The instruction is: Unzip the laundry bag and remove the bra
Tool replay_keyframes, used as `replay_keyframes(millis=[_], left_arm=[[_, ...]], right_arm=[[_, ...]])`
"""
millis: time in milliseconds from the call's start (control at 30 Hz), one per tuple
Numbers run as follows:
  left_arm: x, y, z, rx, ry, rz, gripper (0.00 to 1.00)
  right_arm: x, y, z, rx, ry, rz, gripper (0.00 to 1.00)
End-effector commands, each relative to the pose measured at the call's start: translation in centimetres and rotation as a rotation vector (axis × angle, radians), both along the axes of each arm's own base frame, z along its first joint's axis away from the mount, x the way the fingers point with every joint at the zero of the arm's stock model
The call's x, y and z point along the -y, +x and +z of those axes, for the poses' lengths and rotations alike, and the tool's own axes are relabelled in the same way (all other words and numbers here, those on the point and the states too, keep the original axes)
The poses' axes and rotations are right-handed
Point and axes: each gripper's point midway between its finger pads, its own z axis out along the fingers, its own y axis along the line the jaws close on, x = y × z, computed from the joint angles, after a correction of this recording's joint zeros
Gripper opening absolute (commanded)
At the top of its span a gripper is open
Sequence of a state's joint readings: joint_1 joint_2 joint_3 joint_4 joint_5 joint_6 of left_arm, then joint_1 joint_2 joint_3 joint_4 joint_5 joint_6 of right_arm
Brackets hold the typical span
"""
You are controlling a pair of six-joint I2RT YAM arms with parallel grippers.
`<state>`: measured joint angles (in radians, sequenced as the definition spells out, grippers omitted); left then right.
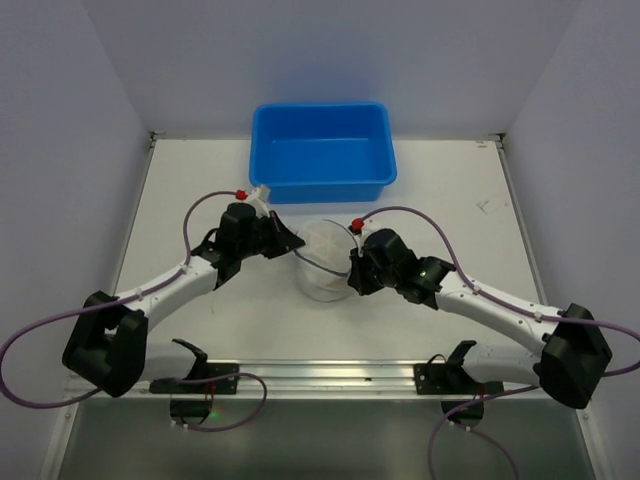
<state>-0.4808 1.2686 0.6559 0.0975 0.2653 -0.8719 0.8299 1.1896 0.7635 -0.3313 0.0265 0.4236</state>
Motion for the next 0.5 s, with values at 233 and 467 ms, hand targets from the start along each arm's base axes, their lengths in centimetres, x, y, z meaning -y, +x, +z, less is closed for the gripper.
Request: replay_keyframes(millis=[233, 467], left_arm=[[0.9, 4.8, 2.5, 0.041, -0.037, -0.087, 0.6], [-4.5, 3.4, 1.6, -0.038, -0.059, 0.078, 0.88]], right_arm=[[-8.5, 1.8, 6.4, 0.04, 0.282, 0.119, 0.0], [-13.8, 4.0, 7.0, 0.086, 0.352, 0.106, 0.0]])
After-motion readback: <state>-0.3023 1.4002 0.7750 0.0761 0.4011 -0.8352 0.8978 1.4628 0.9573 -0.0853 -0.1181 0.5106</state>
